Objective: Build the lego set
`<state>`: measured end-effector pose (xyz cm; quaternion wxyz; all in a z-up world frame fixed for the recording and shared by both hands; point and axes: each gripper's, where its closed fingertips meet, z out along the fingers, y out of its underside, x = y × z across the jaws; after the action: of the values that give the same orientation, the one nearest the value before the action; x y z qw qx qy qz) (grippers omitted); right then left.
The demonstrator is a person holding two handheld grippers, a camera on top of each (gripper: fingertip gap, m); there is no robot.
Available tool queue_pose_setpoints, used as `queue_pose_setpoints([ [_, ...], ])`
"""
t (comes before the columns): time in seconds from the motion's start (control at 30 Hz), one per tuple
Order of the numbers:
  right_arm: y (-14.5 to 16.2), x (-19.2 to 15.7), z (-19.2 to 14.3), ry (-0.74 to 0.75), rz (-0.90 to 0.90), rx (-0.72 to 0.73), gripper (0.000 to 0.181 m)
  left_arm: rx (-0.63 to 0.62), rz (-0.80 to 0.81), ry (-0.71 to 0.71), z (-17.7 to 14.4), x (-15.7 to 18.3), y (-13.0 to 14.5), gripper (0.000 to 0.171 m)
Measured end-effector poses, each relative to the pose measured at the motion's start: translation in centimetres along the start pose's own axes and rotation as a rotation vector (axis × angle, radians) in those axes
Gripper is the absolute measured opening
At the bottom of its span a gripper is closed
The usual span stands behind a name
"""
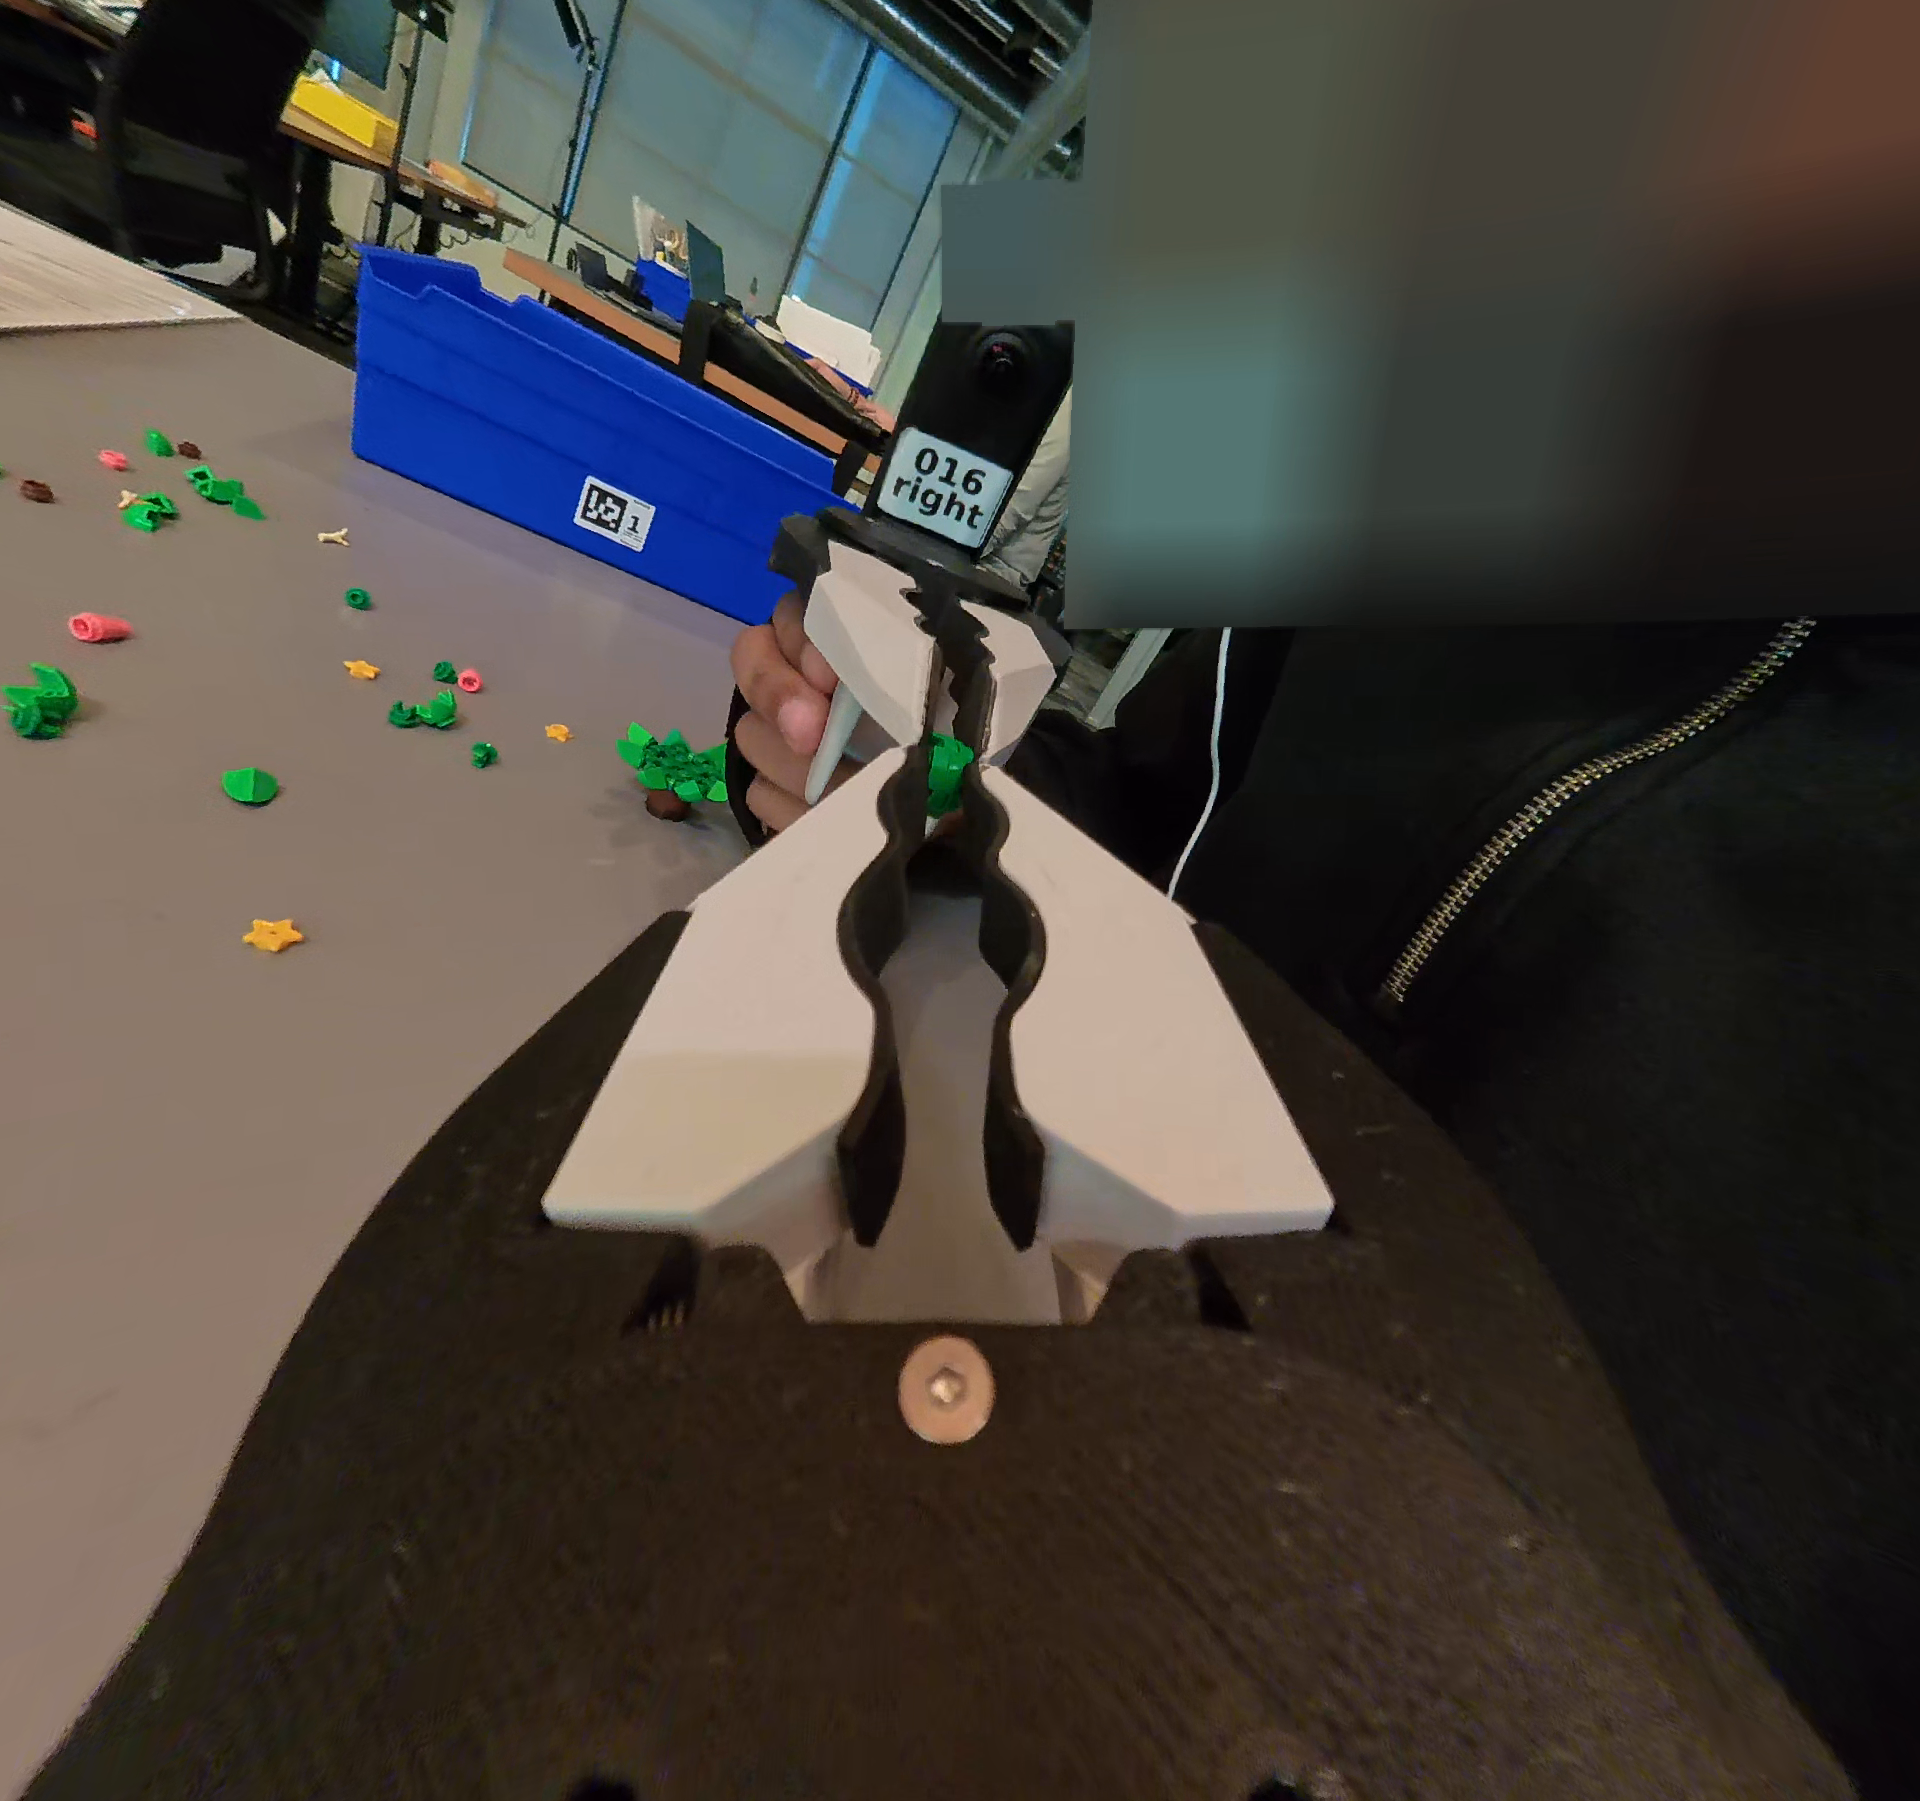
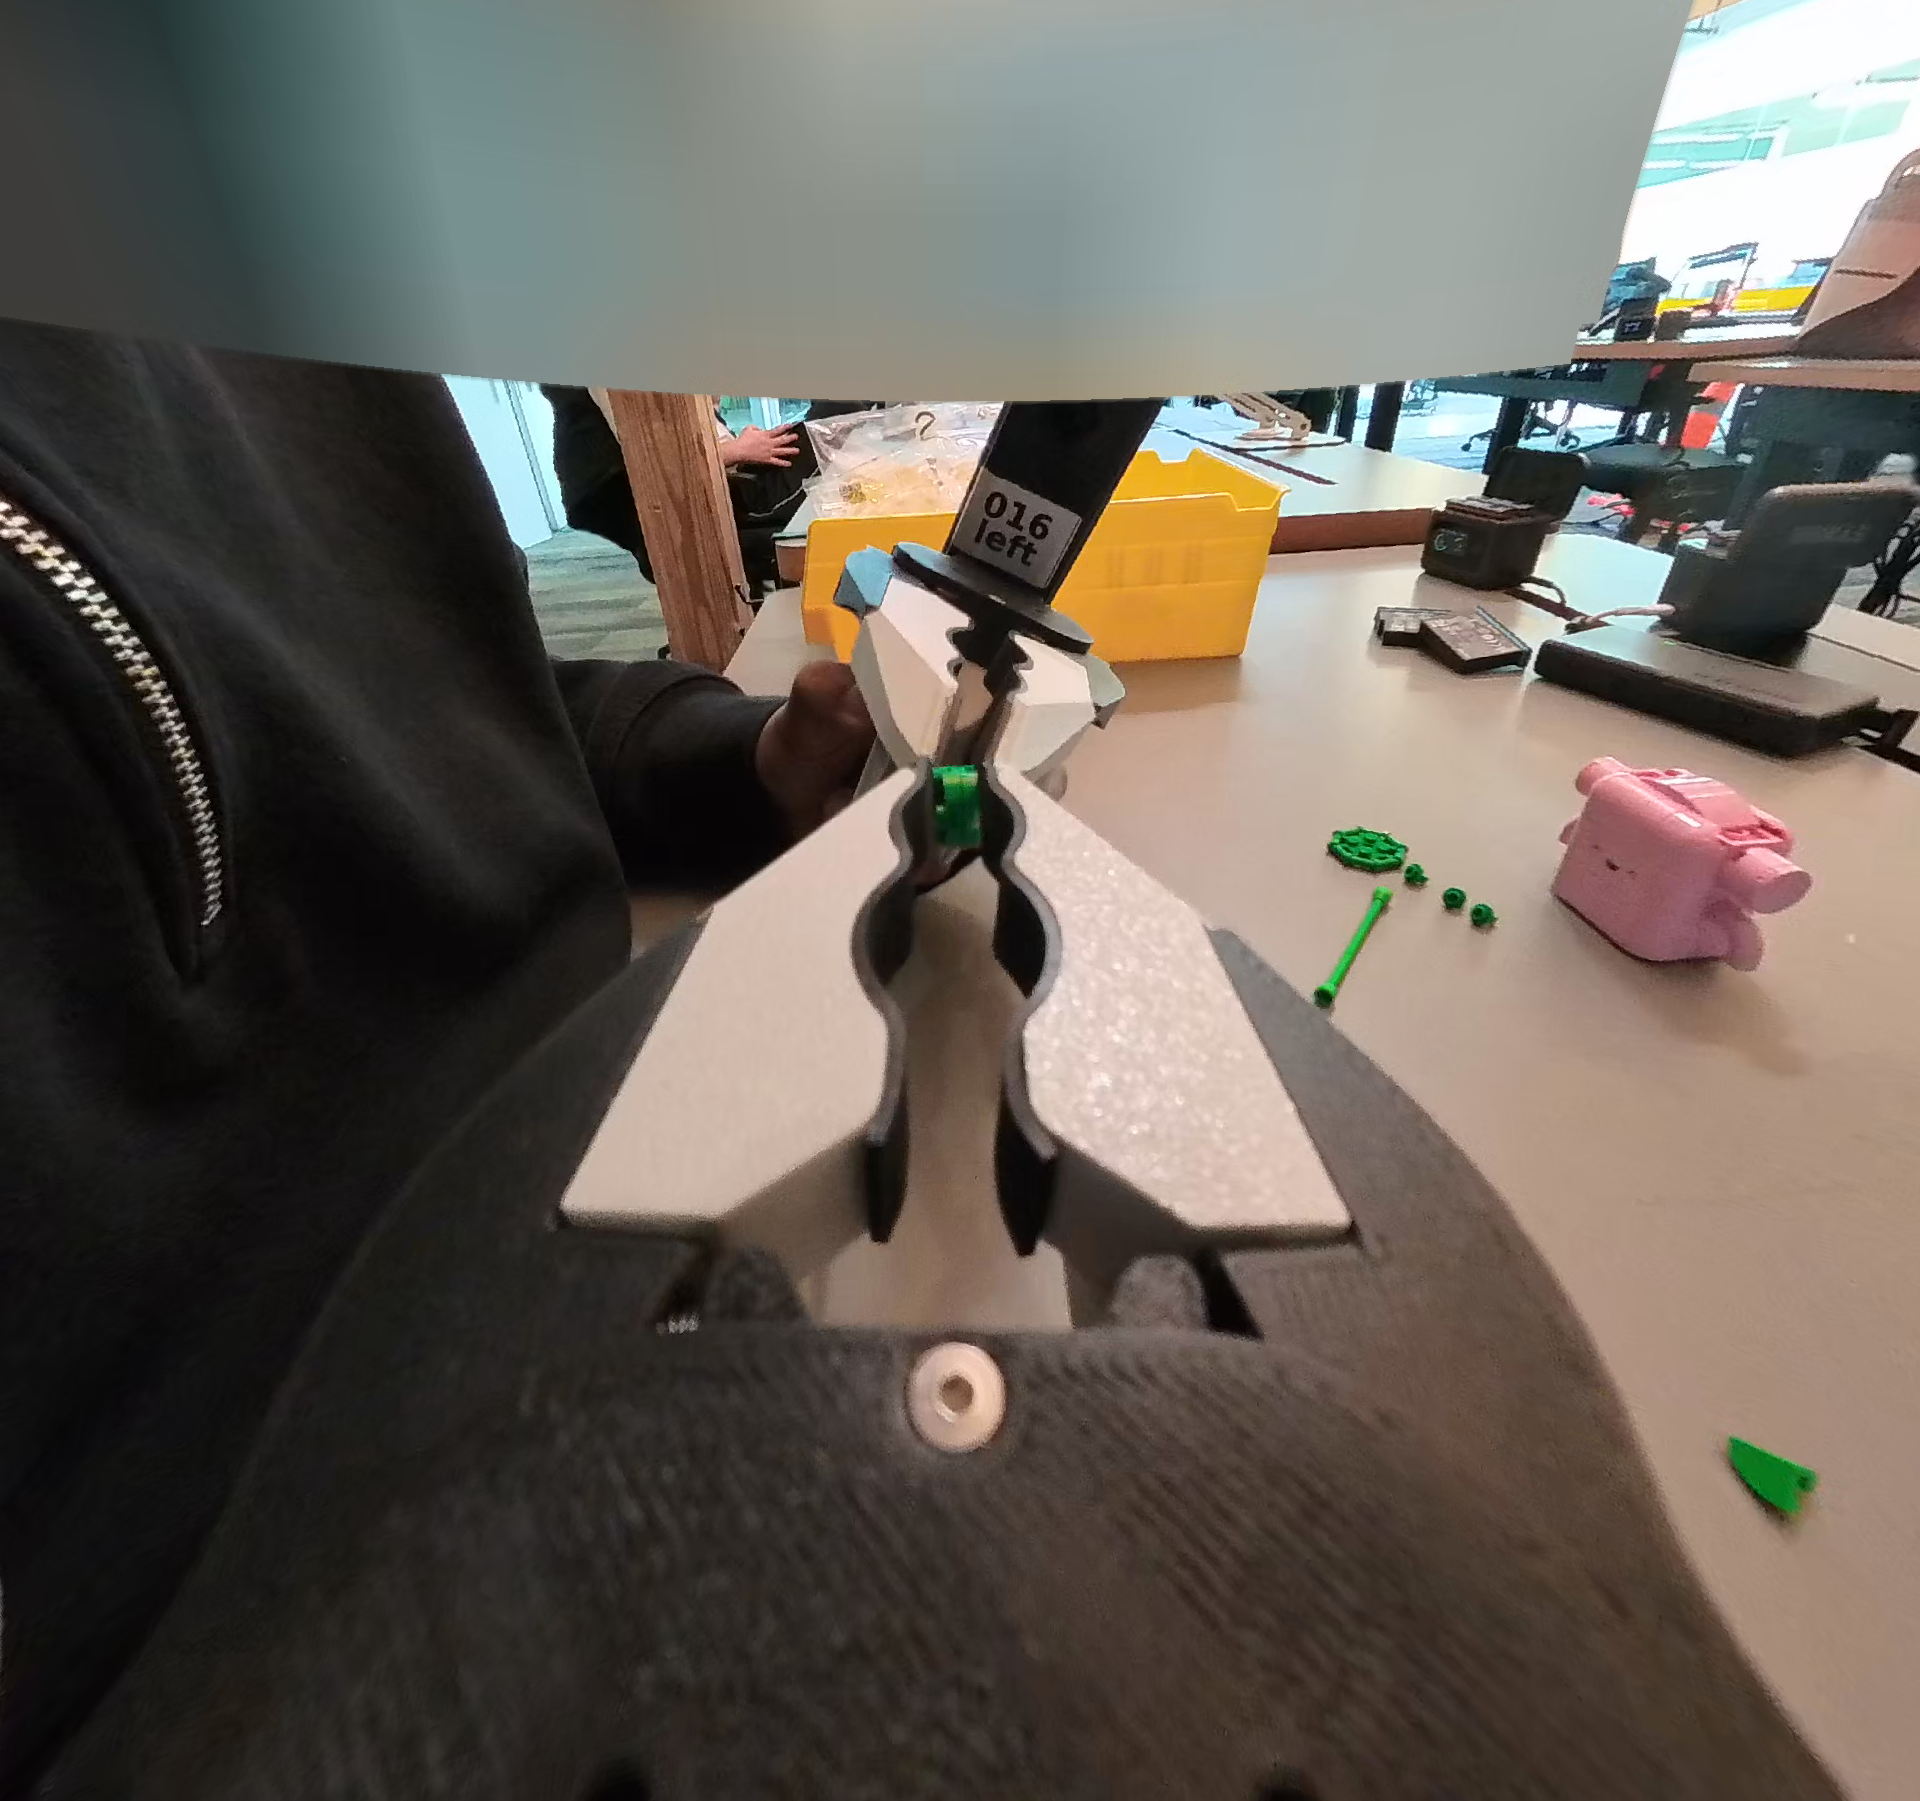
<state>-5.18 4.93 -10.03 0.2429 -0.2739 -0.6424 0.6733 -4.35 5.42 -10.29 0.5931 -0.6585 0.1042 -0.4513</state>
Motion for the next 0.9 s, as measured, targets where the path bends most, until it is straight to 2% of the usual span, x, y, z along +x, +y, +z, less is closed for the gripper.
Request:
queue_pose_setpoints([
  [0.33, 0.6, 0.3, -0.3, 0.023, 0.001, -0.069, 0.006, -0.022, -0.017, -0.051, 0.2, -0.5, 0.4, 0.002],
  [0.5, 0.5, 0.5, -0.1, 0.013, 0.044, -0.042, 0.006, -0.017, -0.010, -0.058, 0.1, -0.6, 0.3, 0.002],
  [0.63, 0.1, 1.2, 0.1, 0.065, 0.013, -0.001, 0.008, 0.021, -0.013, -0.069, -0.2, -1.0, -0.4, 0.001],
  [0.7, -0.1, 1.7, -0.1, 0.122, -0.053, 0.003, 0.028, 0.052, -0.023, -0.074, -0.6, -1.1, -0.8, 0.001],
  [0.73, -0.1, 1.8, -0.1, 0.140, -0.084, -0.003, 0.032, 0.066, -0.030, -0.070, -0.8, -1.2, -1.0, 0.001],
  [0.9, 0.6, 1.1, 0.5, 0.115, -0.101, -0.057, 0.029, 0.167, -0.098, 0.019, -1.9, -0.7, -2.3, 0.000],
])
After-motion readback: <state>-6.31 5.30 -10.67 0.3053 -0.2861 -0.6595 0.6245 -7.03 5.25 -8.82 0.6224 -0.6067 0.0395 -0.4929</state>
